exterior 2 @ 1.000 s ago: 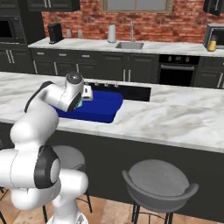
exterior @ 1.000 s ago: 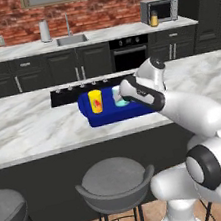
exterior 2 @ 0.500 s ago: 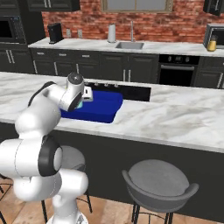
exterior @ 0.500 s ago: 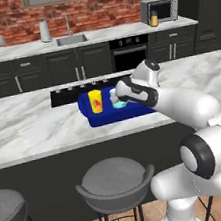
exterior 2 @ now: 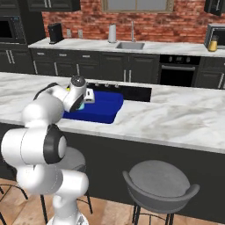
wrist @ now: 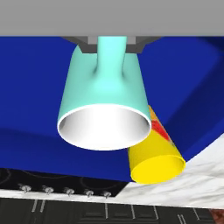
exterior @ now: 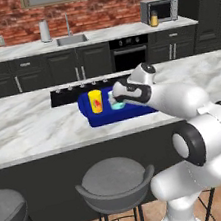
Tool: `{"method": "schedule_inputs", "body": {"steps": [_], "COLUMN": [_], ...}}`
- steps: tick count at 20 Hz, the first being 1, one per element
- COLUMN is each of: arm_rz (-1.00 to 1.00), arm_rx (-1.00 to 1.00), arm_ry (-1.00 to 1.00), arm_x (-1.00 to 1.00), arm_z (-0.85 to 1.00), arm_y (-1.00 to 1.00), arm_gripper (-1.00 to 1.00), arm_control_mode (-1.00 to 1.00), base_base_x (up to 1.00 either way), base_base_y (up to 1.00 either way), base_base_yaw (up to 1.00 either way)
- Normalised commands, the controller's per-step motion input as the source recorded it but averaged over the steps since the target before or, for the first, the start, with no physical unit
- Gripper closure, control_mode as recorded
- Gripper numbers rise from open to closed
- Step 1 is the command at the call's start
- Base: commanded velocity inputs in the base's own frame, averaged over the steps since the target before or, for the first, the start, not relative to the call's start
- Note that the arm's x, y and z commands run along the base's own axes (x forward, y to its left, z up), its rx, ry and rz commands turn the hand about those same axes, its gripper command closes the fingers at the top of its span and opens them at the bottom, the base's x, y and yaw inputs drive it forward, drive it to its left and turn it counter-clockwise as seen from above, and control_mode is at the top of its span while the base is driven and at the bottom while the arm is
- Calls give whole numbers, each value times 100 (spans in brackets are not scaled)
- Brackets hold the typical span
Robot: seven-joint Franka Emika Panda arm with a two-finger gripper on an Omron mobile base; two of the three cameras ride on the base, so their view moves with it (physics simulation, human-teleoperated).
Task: There is a tray on the dining counter. Grab the cup, mug, and pitcher and place them on the tray. The pitcher may be placed next to the tray if it cannot fit the tray.
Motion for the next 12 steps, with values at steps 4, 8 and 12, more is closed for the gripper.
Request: {"method": "schedule_inputs", "body": {"steps": [4,8,12], "arm_rz": [0,0,0], "arm_rx": [0,0,0], "arm_ry": [0,0,0], "arm_x": [22,21,22], "arm_z": [-20,-17,-17], "arm_y": [9,13,14], "arm_gripper": [100,100,100], "arm_control_mode": [-100,-100,-100], "base_base_x": [0,0,0], "base_base_y": [0,0,0], "base_base_yaw": [0,0,0]}}
